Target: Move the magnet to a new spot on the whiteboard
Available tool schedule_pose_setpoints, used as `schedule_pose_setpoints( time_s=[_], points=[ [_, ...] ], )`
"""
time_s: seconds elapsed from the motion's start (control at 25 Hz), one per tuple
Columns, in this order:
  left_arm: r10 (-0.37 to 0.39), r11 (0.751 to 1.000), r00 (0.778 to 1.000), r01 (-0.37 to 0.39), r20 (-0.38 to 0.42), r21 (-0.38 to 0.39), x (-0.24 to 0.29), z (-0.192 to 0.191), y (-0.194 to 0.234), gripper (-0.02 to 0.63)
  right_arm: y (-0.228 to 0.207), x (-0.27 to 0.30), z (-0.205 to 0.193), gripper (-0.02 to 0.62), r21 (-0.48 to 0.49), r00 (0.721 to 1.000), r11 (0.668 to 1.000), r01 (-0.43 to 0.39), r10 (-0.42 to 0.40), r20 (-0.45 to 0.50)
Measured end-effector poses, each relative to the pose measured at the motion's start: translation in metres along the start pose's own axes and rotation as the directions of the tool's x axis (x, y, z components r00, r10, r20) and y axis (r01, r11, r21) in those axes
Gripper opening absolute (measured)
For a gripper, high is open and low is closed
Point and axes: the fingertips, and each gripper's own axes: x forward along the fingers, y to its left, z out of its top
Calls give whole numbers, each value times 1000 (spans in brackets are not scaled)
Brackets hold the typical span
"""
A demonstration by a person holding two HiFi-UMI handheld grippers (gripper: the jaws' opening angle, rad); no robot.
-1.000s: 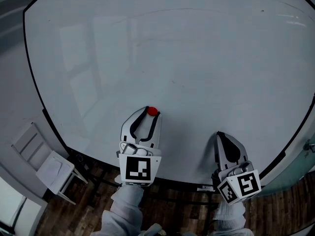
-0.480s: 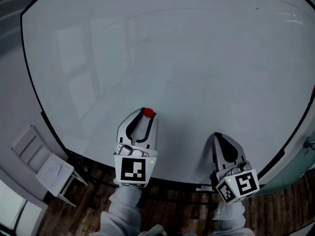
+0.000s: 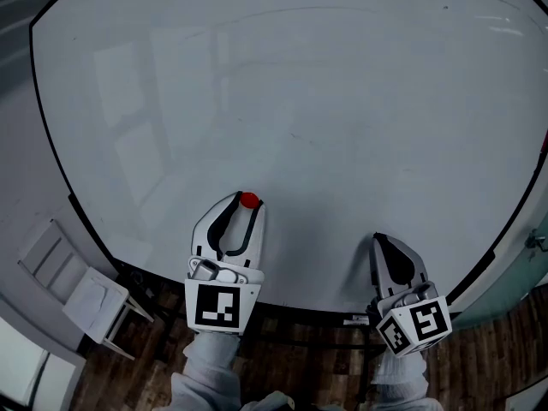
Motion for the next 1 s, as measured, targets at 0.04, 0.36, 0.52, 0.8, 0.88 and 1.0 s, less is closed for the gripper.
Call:
schedule_pose_setpoints(
  time_s=[0.04,0.36,0.52,0.8,0.88,1.0],
  points=[
    [-3,1000,1000,3,-5,-2,-1,-2,1,123,1,-1,0,28,-1,1000,1000,4,-4,-3],
    [-35,999,999,35,-22,-21,-13,-12,7,123,14,-8,5,28,-8,999,999,48,-48,-20],
    [-59,998,997,57,-49,-34,-27,-20,14,123,27,-13,7,28,2,996,997,80,-80,-34],
    [-116,991,984,105,-137,-89,-66,-48,24,123,59,-28,-4,28,45,985,988,151,-146,-89],
    [-129,989,981,116,-145,-92,-77,-54,26,123,69,-33,-9,28,47,981,985,164,-159,-109],
    [-140,987,978,125,-155,-101,-93,-64,31,123,84,-39,-17,28,47,976,983,180,-172,-136]
  ],
)
